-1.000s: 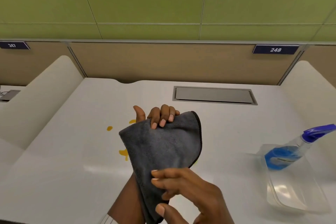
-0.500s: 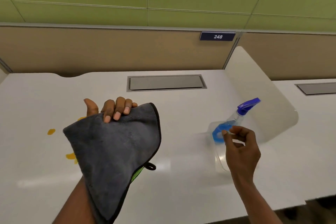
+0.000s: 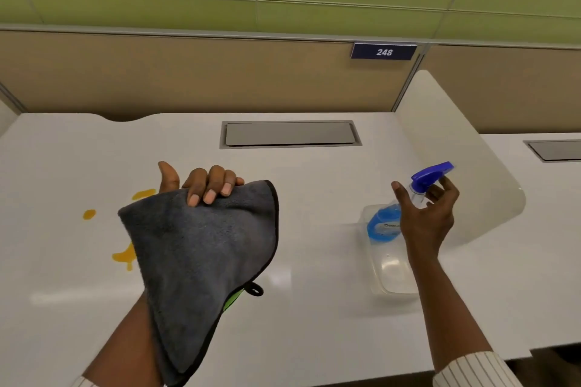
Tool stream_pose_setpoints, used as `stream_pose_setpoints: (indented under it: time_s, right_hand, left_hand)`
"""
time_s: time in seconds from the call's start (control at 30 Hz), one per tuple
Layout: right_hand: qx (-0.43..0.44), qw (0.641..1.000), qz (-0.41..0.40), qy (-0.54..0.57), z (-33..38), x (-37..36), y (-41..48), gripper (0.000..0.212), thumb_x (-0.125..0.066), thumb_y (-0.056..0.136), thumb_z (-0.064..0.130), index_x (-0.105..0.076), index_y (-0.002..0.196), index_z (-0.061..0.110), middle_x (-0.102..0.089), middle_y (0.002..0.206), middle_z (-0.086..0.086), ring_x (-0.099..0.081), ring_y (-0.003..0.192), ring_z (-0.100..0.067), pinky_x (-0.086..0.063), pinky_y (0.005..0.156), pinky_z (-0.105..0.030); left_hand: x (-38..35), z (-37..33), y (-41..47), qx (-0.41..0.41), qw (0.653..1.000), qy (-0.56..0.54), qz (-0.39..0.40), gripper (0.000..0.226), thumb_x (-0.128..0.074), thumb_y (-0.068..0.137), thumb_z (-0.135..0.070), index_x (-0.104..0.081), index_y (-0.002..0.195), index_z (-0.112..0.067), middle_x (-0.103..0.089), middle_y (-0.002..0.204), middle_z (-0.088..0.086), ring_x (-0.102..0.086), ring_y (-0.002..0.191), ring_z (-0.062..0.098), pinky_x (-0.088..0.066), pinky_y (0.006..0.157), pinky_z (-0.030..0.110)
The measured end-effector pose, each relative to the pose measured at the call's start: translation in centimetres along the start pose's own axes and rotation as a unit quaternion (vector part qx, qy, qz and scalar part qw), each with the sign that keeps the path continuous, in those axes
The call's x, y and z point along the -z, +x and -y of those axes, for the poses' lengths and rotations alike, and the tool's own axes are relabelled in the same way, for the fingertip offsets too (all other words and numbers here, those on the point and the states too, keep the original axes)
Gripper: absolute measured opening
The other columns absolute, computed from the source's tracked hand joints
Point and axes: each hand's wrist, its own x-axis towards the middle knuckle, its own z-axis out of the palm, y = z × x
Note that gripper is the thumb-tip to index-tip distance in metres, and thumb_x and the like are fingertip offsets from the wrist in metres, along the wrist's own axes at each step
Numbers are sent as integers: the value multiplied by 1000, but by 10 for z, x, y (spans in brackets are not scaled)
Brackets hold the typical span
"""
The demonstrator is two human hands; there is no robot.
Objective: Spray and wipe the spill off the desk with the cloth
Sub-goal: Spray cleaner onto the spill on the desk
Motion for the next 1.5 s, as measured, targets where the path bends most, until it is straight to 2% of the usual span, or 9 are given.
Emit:
stream_pose_setpoints:
  time_s: [0.07,0.37,0.57,0.73,0.83,0.93,1.1,1.33,1.5]
  right_hand:
    - [-1,1000,0,1,-2,-5,3,86,-89,79,45,-42,145,15,-67,131,-12,-64,112,-20,-52,96,-34]
    - [28,999,31,11,-6,-19,14,51,-61,103,35,-37,146,21,-59,125,5,-58,99,-12,-53,94,-39]
    - [107,993,46,14,16,-7,17,38,-56,103,44,-40,138,42,-58,141,10,-56,92,0,-50,88,-37]
    - [116,987,108,36,61,13,26,66,-56,96,70,-48,145,26,-63,140,-1,-64,116,-20,-53,105,-41]
    - [160,966,172,109,101,16,5,64,-67,96,59,-53,140,16,-67,127,-4,-67,106,-15,-59,90,-31]
    - [128,943,288,102,148,2,-34,95,-59,78,88,-56,128,8,-66,106,-17,-65,84,-19,-59,89,-46]
    - [200,846,451,201,197,-21,-131,23,-67,94,50,-69,107,31,-74,92,10,-65,69,-19,-58,63,-25]
    - [161,735,622,217,223,-53,-200,18,-71,83,47,-76,95,36,-74,89,-2,-67,69,-17,-58,60,-31]
    - [197,744,623,143,232,-64,-217,80,-62,72,90,-70,83,11,-63,70,-10,-56,62,-35,-50,61,-56]
  left_hand:
    - [-5,2,-6,-7,994,23,106,84,-27,104,-68,-70,64,-7,-65,73,9,-61,83,29,-33,106,45]
    - [-11,-8,-10,-11,994,53,92,101,5,95,-69,-75,61,-19,-69,71,-1,-66,81,18,-48,103,38]
    - [-3,-22,-17,-55,995,33,80,91,-9,99,-71,-75,65,-18,-70,74,-1,-65,84,19,-43,105,39]
    - [1,-31,-31,-96,993,17,68,78,-28,104,-67,-75,72,-14,-70,81,3,-64,90,23,-42,109,41]
    - [3,-42,-36,-122,991,22,49,76,-30,103,-67,-75,70,-15,-70,79,3,-65,89,22,-42,108,41]
    - [6,-55,-39,-140,989,21,37,77,-30,103,-67,-75,68,-16,-70,77,2,-66,87,21,-45,107,40]
    - [11,-75,-45,-165,986,18,21,74,-34,103,-66,-74,66,-16,-69,75,1,-66,84,21,-46,105,39]
    - [22,-97,-54,-172,984,39,-1,79,-27,99,-68,-74,61,-17,-70,70,0,-68,81,19,-51,101,37]
    - [30,-110,-61,-193,979,68,-18,65,-55,93,-67,-72,53,-19,-68,64,-1,-69,74,17,-55,95,35]
